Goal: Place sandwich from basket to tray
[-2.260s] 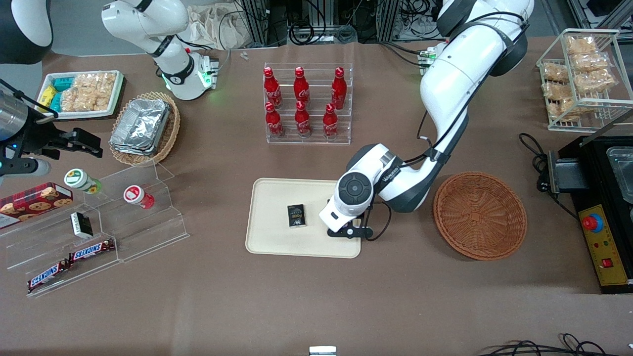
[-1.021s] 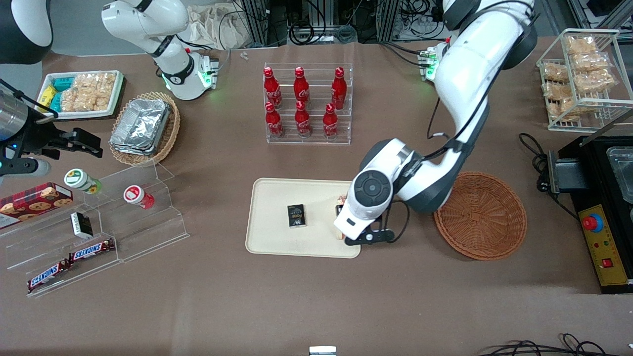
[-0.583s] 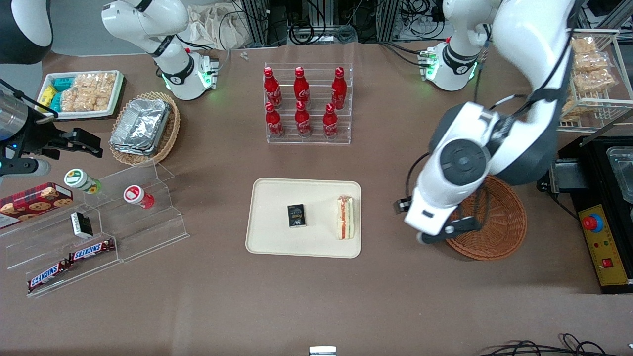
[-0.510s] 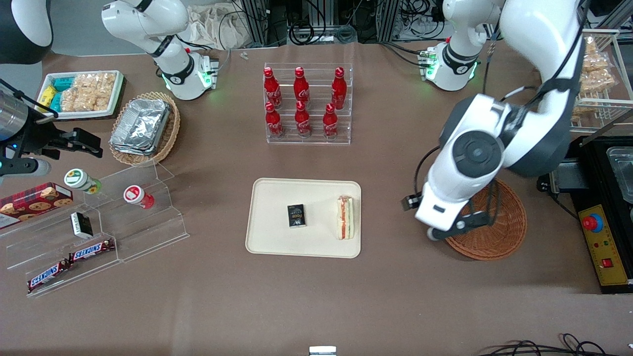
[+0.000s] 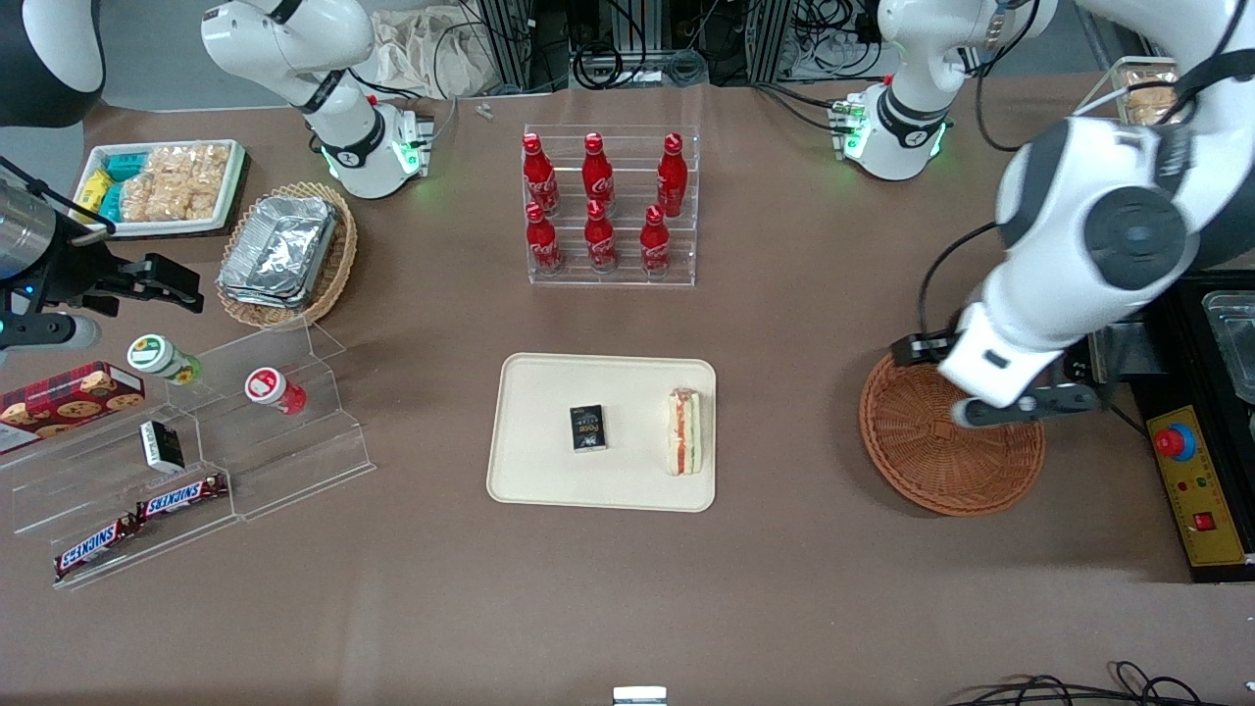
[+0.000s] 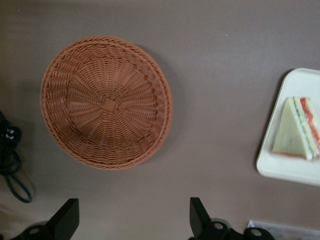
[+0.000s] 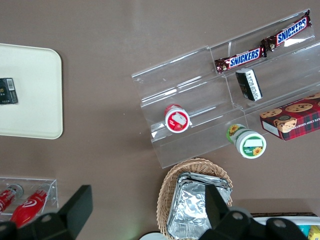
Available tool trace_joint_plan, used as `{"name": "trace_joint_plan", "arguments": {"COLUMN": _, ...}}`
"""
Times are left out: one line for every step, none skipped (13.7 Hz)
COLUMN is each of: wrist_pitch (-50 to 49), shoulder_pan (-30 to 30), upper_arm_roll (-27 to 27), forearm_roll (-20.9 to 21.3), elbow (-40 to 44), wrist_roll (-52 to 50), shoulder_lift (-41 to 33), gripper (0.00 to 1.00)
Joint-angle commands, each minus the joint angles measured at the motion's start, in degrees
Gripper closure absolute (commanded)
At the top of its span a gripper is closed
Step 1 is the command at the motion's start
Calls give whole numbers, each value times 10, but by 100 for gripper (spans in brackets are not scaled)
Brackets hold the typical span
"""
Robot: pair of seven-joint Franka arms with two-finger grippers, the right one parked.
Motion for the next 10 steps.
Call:
{"name": "trace_joint_plan", "arguments": {"wrist_pitch": 14, "shoulder_pan": -5, "upper_arm_roll": 45, "forearm_roll": -29, "elbow": -46, "wrist_roll": 106, "shoulder_lift": -44, "gripper": 1}}
{"name": "trace_joint_plan", "arguments": {"wrist_pitch": 10, "shoulder_pan": -1, "upper_arm_roll": 53, "forearm_roll": -31, "elbow": -45, "wrist_roll": 140, "shoulder_lift": -44, "gripper": 0}}
{"name": "trace_joint_plan", "arguments": {"wrist_pitch": 1, "shoulder_pan": 1, "upper_arm_roll": 58, "forearm_roll": -31, "elbow": -44, "wrist_roll": 160, "shoulder_lift": -44, "gripper": 0}}
{"name": "trace_joint_plan", "arguments": {"wrist_pitch": -2, "shoulder_pan": 0, "upper_arm_roll": 64, "forearm_roll": -26, "elbow": -43, "wrist_roll": 168, "shoulder_lift": -41, "gripper": 0}}
{"name": "trace_joint_plan", "arguments": {"wrist_pitch": -1, "shoulder_pan": 0, "upper_arm_roll": 64, "forearm_roll": -21, "elbow": -32, "wrist_roll": 169, "shoulder_lift": -35, "gripper": 0}}
{"name": "trace_joint_plan", "arguments": {"wrist_pitch": -8, "shoulder_pan": 0, "upper_arm_roll": 64, "forearm_roll": -19, "elbow": -17, "wrist_roll": 168, "shoulder_lift": -23, "gripper": 0}}
{"name": "trace_joint_plan", "arguments": {"wrist_pitch": -12, "shoulder_pan": -1, "upper_arm_roll": 63, "forearm_roll": -17, "elbow": -4, "wrist_roll": 167, "shoulder_lift": -15, "gripper": 0}}
{"name": "trace_joint_plan", "arguments": {"wrist_pitch": -28, "shoulder_pan": 0, "upper_arm_roll": 63, "forearm_roll": -19, "elbow": 12, "wrist_roll": 167, "shoulder_lift": -4, "gripper": 0}}
{"name": "trace_joint_plan", "arguments": {"wrist_pitch": -42, "shoulder_pan": -2, "upper_arm_roll": 62, "forearm_roll": -19, "elbow": 33, "wrist_roll": 161, "shoulder_lift": 7, "gripper": 0}}
{"name": "trace_joint_plan", "arguments": {"wrist_pitch": -54, "shoulder_pan": -3, "upper_arm_roll": 61, "forearm_roll": -20, "elbow": 50, "wrist_roll": 158, "shoulder_lift": 18, "gripper": 0}}
